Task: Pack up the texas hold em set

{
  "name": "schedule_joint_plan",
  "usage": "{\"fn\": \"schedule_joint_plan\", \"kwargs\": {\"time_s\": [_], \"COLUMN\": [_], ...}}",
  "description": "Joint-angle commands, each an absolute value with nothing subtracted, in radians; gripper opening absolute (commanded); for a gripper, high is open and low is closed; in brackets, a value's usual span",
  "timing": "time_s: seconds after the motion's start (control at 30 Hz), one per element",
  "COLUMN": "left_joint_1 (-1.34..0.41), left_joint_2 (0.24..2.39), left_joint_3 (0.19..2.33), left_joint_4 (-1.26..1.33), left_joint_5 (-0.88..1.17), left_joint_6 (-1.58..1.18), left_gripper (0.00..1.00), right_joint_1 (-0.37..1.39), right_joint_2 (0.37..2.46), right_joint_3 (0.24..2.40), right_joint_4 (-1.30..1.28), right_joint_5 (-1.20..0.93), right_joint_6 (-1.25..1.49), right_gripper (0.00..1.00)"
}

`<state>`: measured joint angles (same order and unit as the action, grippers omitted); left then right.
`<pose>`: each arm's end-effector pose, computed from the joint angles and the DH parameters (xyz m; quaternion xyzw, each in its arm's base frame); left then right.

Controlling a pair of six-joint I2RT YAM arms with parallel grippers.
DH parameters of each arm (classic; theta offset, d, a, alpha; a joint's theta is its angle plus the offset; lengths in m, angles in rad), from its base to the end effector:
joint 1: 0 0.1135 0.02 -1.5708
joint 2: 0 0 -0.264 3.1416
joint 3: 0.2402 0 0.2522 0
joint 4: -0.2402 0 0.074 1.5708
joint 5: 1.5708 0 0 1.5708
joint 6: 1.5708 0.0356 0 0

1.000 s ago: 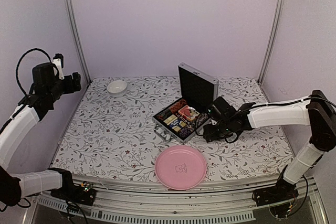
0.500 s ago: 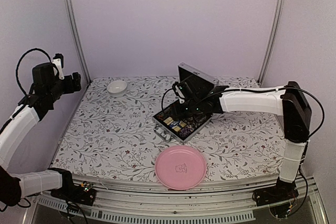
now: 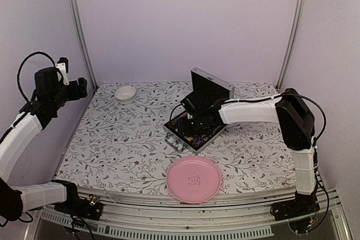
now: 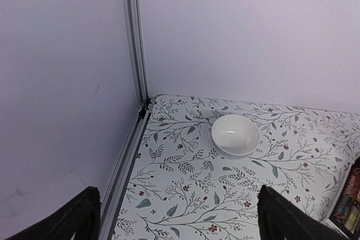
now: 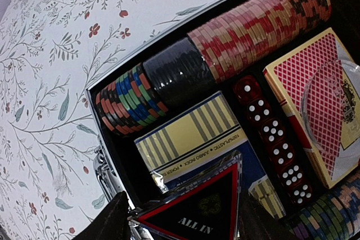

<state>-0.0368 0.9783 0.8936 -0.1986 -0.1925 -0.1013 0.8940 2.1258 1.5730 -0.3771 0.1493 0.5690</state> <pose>0.2264 -0.0015 0.3411 -0.0833 0.7939 0.0355 0.6013 0.2950 0.3587 0.1728 -0.1299 0.9378 0.1571 0.2810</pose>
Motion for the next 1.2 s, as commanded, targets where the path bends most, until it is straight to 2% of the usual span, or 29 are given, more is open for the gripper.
{"fn": "schedule_joint_plan", "kwargs": {"time_s": [0.0,0.57,1.03,1.17], "left_joint_1": [-0.029,-0.028,-0.029,-0.029], "left_joint_2": [0.972,0.973,0.973,0.971], "left_joint_3": [0.895,0.895,0.896,0.896], "left_joint_4": [-0.187,-0.188,-0.188,-0.189], "left_joint_5": [-0.186,-0.19,-0.19,-0.19], "left_joint_6": [-0.102,-0.1,-0.1,-0.099], "left_gripper": [0.97,0.97,0.97,0.97], "right_joint_1": [0.892,0.892,0.892,0.891], "right_joint_2": [2.165,2.236,2.229,2.23], "right_joint_3": [1.61,1.649,1.653,1.655], "right_joint_4": [-0.373,-0.368,-0.367,-0.367], "right_joint_5": [0.14,0.142,0.171,0.173], "right_joint_6": [0.656,0.706,0.703,0.703], "right_gripper": [0.47,0.51,0.72,0.74]}}
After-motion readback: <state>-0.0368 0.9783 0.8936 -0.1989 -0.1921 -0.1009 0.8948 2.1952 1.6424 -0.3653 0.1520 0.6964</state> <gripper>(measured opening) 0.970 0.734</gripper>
